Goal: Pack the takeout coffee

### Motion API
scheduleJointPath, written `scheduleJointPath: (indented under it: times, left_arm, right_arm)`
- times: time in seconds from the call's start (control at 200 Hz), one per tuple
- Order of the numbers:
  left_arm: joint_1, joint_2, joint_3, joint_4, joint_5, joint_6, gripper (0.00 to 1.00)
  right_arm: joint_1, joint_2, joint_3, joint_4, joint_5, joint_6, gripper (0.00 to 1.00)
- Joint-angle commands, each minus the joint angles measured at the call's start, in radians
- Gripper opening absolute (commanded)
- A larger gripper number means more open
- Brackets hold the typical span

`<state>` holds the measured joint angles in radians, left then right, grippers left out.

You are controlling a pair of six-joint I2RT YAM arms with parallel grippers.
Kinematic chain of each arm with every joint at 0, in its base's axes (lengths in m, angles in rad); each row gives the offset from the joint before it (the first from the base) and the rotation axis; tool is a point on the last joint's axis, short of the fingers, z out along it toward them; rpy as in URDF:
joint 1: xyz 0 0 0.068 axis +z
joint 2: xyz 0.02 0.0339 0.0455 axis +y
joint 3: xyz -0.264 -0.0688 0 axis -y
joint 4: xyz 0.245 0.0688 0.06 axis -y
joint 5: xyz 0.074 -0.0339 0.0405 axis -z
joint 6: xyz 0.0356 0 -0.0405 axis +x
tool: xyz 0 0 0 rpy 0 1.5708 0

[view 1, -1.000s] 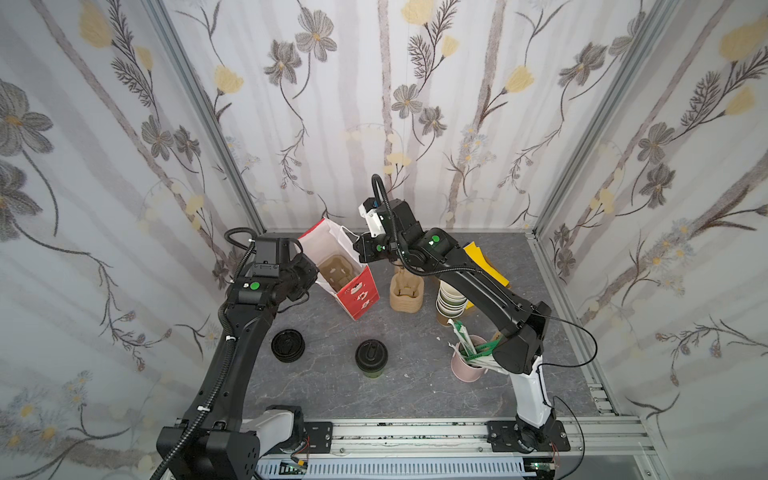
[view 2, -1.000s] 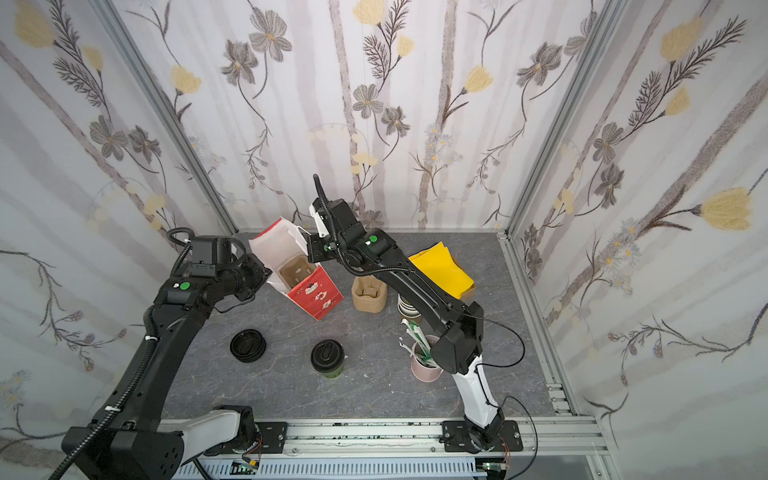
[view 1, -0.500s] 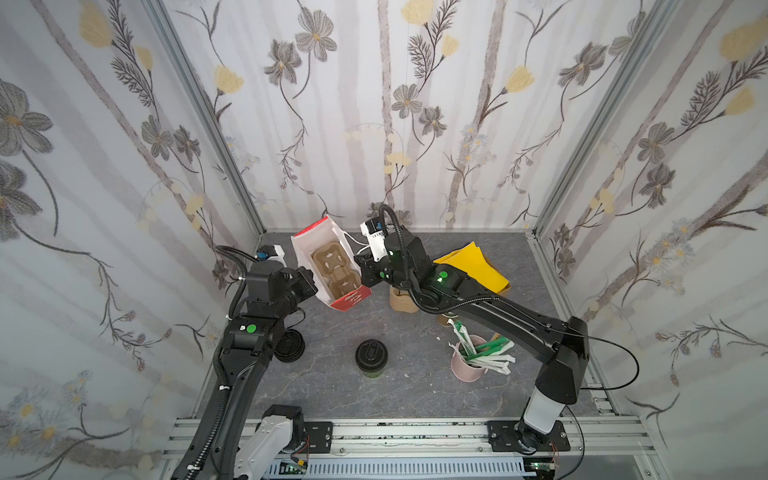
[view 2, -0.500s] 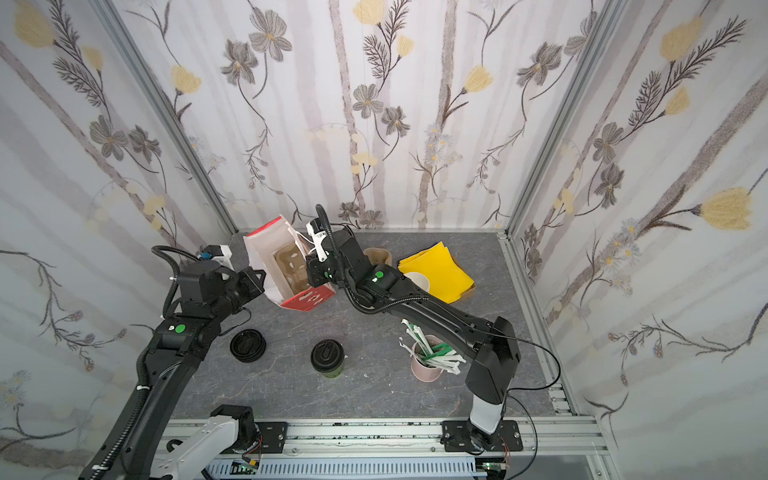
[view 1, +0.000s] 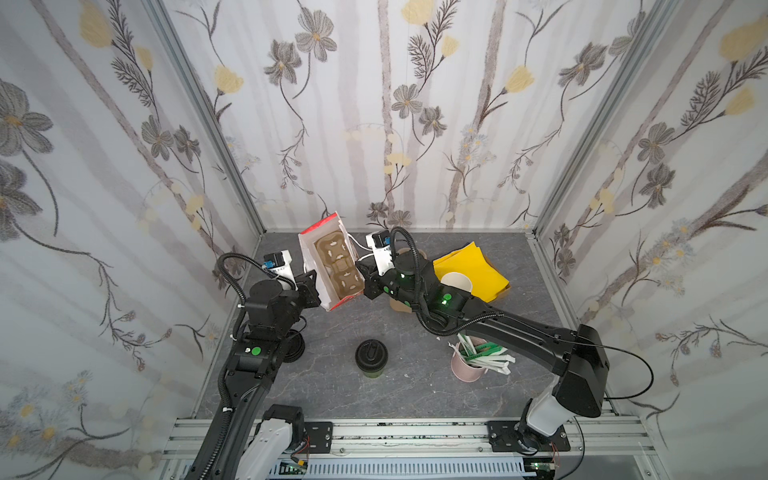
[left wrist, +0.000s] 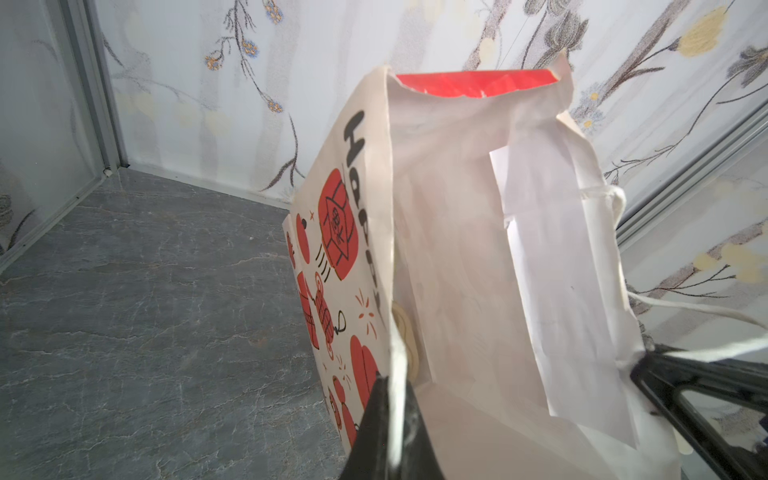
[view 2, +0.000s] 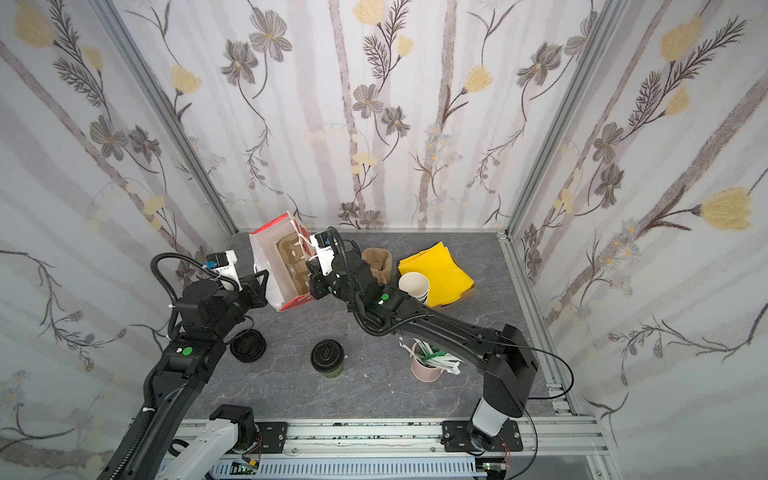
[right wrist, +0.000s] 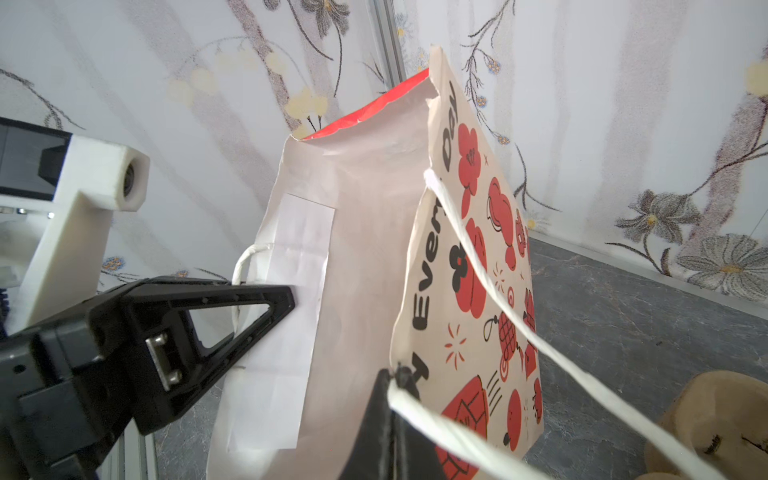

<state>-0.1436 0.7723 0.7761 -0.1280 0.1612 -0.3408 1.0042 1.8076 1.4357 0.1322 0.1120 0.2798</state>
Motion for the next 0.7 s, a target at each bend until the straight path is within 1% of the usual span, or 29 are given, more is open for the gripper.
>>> scheduleJointPath:
  times: [0.0,0.095,0.19,0.33,0.46,0.585,0.694]
  left_arm:
    - [-0.001,0.0,0.005,0.061,-0.016,-0.073,0.0]
    - [-0.001,0.021,0.028,0.017,-0.013,-0.2,0.0]
    - [-0.002,0.047,0.06,-0.065,-0.012,-0.268,0.0]
    - [-0.002,0.072,0.101,-0.164,-0.001,-0.319,0.0]
    - [-0.002,0.107,0.12,-0.237,0.039,-0.355,0.0]
    - [-0.002,0.135,0.135,-0.273,0.057,-0.366,0.0]
    - [-0.004,0.155,0.138,-0.292,0.088,-0.378,0.0]
  right_arm:
    - [0.002,-0.005,0.001,0.01,0.014,0.024,0.0]
    - [0.004,0.001,0.017,-0.044,-0.003,0.065,0.0]
    - [0.003,0.001,0.022,-0.091,-0.014,0.12,0.0]
    - [0.005,-0.002,0.022,-0.16,-0.033,0.186,0.0]
    - [0.007,-0.005,0.028,-0.227,-0.044,0.229,0.0]
    - [0.009,0.0,0.043,-0.289,-0.04,0.238,0.0]
    - [0.011,0.023,0.089,-0.37,-0.025,0.242,0.0]
